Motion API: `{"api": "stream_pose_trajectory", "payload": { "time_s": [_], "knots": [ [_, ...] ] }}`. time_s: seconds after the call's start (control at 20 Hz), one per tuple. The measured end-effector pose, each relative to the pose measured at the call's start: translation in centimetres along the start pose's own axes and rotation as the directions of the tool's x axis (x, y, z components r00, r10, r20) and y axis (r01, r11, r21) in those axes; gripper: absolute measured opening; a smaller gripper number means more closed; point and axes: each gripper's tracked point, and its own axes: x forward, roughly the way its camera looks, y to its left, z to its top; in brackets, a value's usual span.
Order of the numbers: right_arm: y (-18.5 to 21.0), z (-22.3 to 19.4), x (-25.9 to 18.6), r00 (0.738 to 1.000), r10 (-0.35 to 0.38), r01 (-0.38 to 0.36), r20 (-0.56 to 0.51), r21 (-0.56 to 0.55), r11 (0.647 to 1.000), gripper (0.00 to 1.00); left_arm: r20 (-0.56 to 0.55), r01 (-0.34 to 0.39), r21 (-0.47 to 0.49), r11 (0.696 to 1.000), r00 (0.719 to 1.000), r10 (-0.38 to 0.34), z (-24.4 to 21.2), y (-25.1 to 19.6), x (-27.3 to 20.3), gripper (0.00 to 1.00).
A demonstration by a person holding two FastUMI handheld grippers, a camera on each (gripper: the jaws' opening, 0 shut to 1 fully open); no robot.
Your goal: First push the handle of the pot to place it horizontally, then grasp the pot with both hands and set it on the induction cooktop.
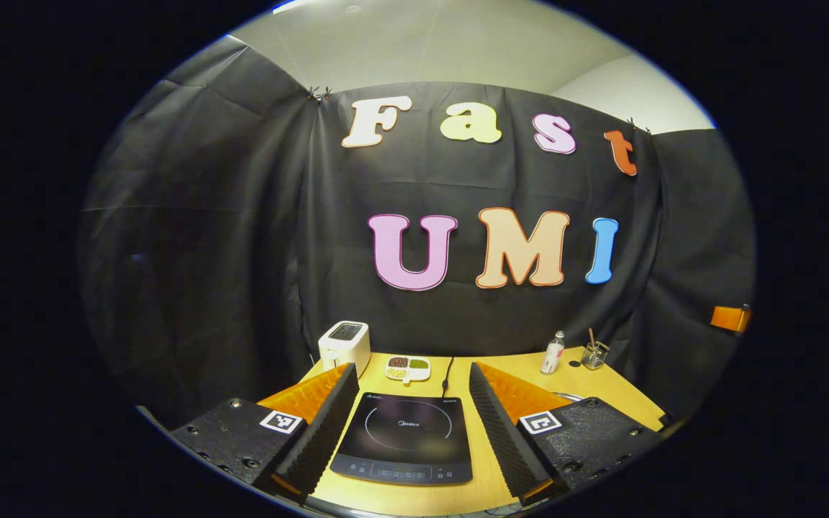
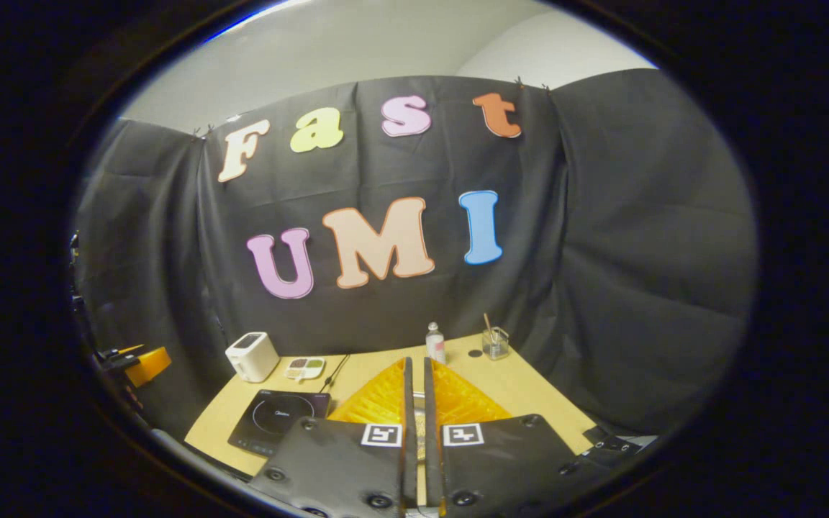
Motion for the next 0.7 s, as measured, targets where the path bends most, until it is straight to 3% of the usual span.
{"api": "stream_pose_trajectory", "payload": {
  "time_s": [0.4, 0.5, 0.55, 0.7],
  "knots": [
    [-2.3, -8.0, 0.7, 0.979, -0.053, 0.064, -0.198, 0.049, 0.997, 0.06, -0.026, -0.004, -0.011, 1.000, 1.000, 0.003, -1.4, 0.3, 0.1, 0.90],
    [-2.7, -10.3, 0.9, 0.965, -0.054, 0.074, -0.257, 0.072, 0.995, 0.06, -0.035, 0.000, -0.016, 1.000, 0.999, 0.000, -1.7, 0.0, 0.6, 0.90],
    [-2.8, -11.5, 1.2, 0.956, -0.051, 0.078, -0.288, 0.086, 0.993, 0.00, -0.038, 0.002, -0.014, 1.000, 0.999, -0.002, -1.8, -0.1, 0.7, 0.90],
    [-3.1, -15.1, 2.1, 0.917, -0.036, 0.093, -0.397, 0.126, 0.988, 0.00, -0.036, -0.005, 0.014, 1.000, 0.999, 0.006, -2.0, -0.3, 1.8, 0.90]
  ]
}}
